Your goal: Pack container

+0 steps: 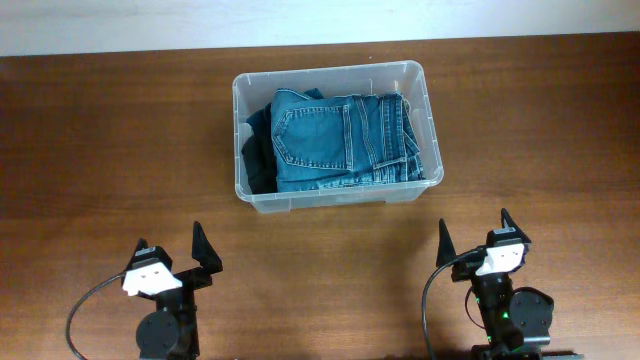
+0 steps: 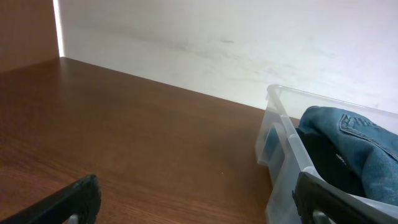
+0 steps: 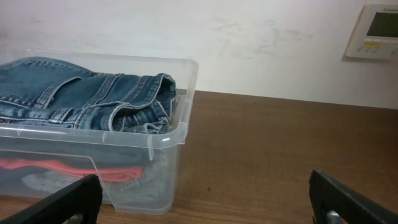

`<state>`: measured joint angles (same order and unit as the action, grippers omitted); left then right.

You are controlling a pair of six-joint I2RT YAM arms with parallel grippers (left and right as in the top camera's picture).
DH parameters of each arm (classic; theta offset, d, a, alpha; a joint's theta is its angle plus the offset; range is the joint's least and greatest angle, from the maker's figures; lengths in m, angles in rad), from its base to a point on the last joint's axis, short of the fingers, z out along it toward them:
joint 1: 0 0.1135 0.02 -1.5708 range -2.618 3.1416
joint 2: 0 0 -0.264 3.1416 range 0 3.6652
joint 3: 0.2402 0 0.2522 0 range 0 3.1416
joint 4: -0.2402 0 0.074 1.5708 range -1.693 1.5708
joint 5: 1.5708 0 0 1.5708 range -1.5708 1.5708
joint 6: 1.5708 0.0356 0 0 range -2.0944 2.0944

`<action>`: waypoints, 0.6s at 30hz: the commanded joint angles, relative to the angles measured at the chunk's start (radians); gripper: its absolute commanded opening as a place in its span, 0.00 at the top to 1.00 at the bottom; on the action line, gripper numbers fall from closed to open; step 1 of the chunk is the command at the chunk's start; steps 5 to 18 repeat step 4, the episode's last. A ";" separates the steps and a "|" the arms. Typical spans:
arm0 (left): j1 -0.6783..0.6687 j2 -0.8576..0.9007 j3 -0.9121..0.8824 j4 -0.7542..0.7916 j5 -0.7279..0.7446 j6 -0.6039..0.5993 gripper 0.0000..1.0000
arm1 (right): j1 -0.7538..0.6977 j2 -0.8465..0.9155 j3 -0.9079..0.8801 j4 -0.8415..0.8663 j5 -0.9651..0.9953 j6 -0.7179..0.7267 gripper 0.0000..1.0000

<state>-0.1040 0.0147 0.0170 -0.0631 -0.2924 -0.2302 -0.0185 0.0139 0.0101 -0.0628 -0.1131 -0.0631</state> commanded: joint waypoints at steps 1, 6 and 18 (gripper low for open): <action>0.005 -0.009 -0.007 0.003 0.000 0.012 0.01 | 0.006 -0.008 -0.005 -0.008 0.013 0.001 0.02; 0.005 -0.009 -0.007 0.003 0.000 0.012 0.01 | 0.006 -0.008 -0.005 -0.008 0.013 0.001 0.02; 0.005 -0.009 -0.007 0.003 0.000 0.012 0.01 | 0.006 -0.008 -0.005 -0.008 0.013 0.001 0.02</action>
